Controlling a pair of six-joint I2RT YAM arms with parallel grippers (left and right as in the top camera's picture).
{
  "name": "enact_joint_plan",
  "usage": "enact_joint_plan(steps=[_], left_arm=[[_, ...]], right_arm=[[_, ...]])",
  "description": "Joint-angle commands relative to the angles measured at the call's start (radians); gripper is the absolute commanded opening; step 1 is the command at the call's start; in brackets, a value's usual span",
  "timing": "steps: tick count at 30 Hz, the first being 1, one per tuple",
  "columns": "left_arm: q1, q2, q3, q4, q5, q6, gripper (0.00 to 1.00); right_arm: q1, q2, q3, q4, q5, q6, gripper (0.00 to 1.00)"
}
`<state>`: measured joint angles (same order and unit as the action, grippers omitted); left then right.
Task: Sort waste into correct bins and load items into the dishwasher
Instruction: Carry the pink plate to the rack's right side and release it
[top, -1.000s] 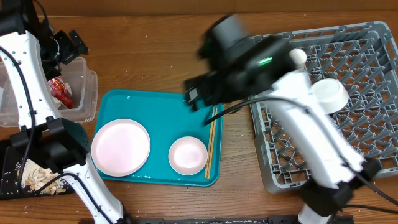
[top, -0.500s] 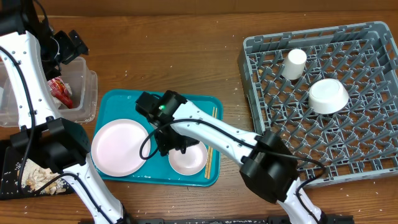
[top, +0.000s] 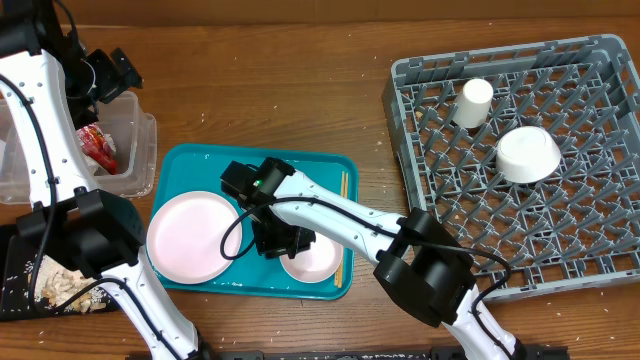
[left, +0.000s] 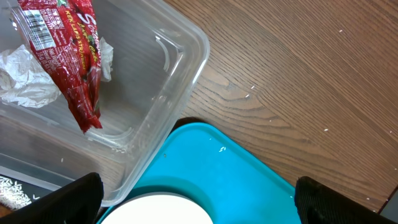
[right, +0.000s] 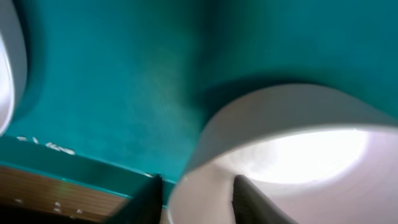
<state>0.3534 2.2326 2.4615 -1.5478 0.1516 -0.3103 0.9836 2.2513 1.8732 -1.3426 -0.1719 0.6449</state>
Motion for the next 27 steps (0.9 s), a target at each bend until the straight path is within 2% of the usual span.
enact_joint_plan(steps=[1, 2, 5, 9, 13, 19, 24, 27], left_arm=[[-0.007, -0.009, 0.013, 0.002, -0.010, 0.016, 1.00], [-0.007, -0.009, 0.013, 0.002, -0.010, 0.016, 1.00], [-0.007, -0.009, 0.013, 0.002, -0.010, 0.016, 1.00], [-0.007, -0.009, 0.013, 0.002, -0.010, 0.016, 1.00], [-0.007, -0.009, 0.013, 0.002, -0.010, 0.016, 1.00], [-0.007, -0.009, 0.013, 0.002, -0.010, 0.016, 1.00], [-0.007, -0.009, 0.013, 0.002, -0.010, 0.016, 1.00], [-0.007, -0.009, 0.013, 0.002, -0.010, 0.016, 1.00]], right_arm=[[0.005, 0.001, -0.004, 0.002, 0.006, 0.010, 0.20], [0.005, 0.001, -0.004, -0.001, 0.005, 0.010, 0.19], [0.003, 0.000, 0.002, -0.013, -0.027, -0.017, 0.04], [0.000, -0.002, 0.056, -0.047, -0.031, -0.050, 0.04], [-0.046, -0.026, 0.198, -0.124, -0.040, -0.087, 0.04], [-0.220, -0.150, 0.451, -0.298, 0.007, -0.122, 0.04], [-0.441, -0.346, 0.486, -0.345, 0.013, -0.147, 0.04], [-0.609, -0.452, 0.486, -0.351, -0.034, -0.248, 0.04]])
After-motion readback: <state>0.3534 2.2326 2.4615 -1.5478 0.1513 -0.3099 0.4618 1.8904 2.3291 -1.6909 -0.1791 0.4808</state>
